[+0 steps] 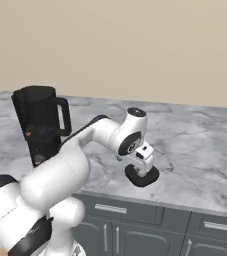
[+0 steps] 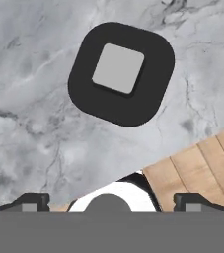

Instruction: Open the blender lid, put the tangerine in the blender, close the lid, and start the blender.

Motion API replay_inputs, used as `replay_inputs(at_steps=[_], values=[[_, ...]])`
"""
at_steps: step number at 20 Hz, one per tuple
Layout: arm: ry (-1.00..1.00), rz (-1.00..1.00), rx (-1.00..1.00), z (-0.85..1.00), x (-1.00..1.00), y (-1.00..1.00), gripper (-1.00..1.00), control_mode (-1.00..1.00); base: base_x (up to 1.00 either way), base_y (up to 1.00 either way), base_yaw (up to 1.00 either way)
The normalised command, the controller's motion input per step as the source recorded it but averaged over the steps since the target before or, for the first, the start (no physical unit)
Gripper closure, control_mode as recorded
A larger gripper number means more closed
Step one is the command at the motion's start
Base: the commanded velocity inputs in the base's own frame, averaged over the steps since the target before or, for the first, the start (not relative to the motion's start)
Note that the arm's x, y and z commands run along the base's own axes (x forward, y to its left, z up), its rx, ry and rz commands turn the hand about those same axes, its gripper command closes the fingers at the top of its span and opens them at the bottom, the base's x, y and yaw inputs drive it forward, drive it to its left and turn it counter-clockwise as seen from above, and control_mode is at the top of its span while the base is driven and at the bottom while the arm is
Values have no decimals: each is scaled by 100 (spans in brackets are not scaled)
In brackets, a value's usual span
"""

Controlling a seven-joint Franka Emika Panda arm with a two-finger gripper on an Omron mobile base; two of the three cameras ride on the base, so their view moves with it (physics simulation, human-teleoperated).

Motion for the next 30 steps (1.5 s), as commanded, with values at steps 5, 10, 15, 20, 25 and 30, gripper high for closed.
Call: replay_inputs(at_steps=[5,10,15,20,25,30], values=[[16,-18,6,-19,31,-9,-100,-100,0,0,0],[11,-14,6,-14,39,-9,-100,-100,0,0,0],[4,-5,3,-22,35,-23,-100,-100,0,0,0],[0,0,0,-52,1,-13,-100,-100,0,0,0],[0,2,0,-37,8,-2,-100,-100,0,0,0],[0,2,0,-2,36,-3,-100,-100,0,0,0]])
